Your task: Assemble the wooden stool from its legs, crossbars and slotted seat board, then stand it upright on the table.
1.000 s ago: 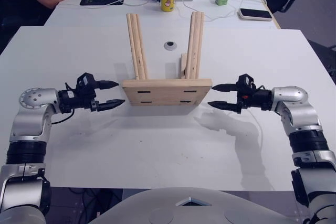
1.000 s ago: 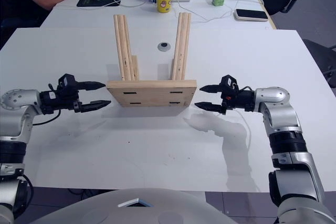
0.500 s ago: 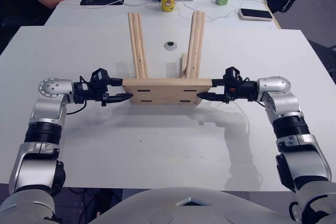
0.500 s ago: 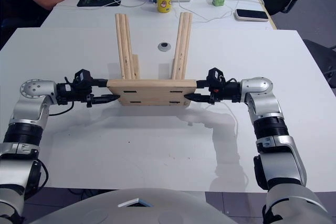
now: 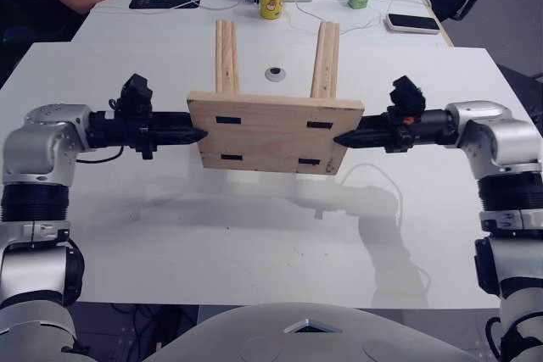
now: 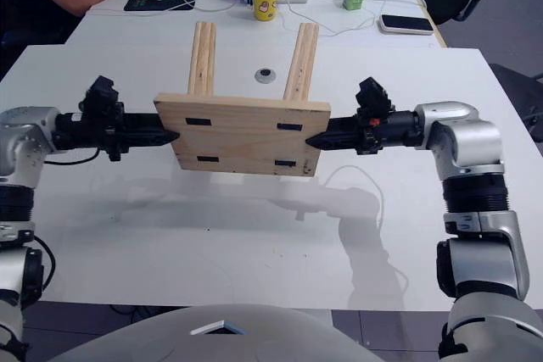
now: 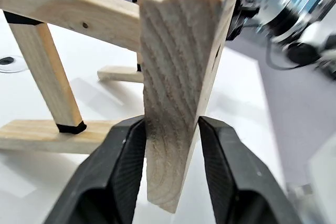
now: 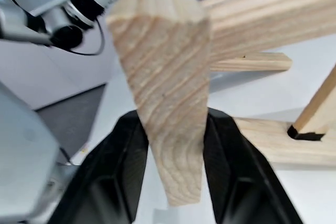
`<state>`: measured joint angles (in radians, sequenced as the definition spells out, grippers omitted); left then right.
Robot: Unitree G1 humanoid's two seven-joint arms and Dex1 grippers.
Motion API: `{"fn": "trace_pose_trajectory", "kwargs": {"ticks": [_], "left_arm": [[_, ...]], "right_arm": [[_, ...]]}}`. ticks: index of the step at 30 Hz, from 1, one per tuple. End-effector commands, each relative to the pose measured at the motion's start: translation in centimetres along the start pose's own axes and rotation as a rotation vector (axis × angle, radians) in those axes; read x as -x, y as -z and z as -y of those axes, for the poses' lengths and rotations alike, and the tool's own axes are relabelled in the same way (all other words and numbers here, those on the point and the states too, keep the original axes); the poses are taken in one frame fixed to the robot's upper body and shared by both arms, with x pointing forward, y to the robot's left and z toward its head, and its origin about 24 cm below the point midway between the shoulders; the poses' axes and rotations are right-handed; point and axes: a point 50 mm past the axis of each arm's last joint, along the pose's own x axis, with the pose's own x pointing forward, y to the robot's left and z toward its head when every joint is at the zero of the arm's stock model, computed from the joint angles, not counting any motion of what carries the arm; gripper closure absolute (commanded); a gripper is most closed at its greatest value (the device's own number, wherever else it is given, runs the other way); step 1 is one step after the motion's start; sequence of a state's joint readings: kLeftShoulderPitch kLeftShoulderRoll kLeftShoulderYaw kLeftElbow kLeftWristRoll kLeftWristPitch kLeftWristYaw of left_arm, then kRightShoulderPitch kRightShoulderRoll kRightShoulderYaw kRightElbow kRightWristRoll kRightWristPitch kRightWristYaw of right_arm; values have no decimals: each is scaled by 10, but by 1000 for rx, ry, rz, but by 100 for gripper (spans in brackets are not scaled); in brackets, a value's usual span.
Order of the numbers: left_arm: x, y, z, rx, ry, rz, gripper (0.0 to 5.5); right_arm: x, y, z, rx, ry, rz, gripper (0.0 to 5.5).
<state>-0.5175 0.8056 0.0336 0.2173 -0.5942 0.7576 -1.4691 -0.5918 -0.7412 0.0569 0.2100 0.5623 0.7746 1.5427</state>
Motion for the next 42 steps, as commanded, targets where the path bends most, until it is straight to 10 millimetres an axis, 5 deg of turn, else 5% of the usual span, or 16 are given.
{"fn": "trace_pose_trajectory", "kwargs": {"ticks": [1,6,16,20,30,35,38,42], "left_arm": [[6,-76,52,128,287,38,398],[14,-109,55,247,334,101,409],[-1,-60,2,748,272,137,413],[-1,-41,-10,813,238,168,413],[18,-28,-19,800,155,259,239],[35,-14,-20,808,75,259,194],[40,-1,-20,814,38,234,194],[52,12,-13,827,30,248,194]], "right_arm": [[6,-81,-55,-85,-263,9,414],[17,-103,-55,-466,-388,141,419],[2,-47,-3,-1008,-305,196,420],[-2,-38,10,-1044,-237,216,376],[12,-39,9,-1028,-244,326,207],[27,-13,13,-1010,-85,245,130],[36,13,17,-985,30,156,130],[56,16,16,-929,99,197,130]]}}
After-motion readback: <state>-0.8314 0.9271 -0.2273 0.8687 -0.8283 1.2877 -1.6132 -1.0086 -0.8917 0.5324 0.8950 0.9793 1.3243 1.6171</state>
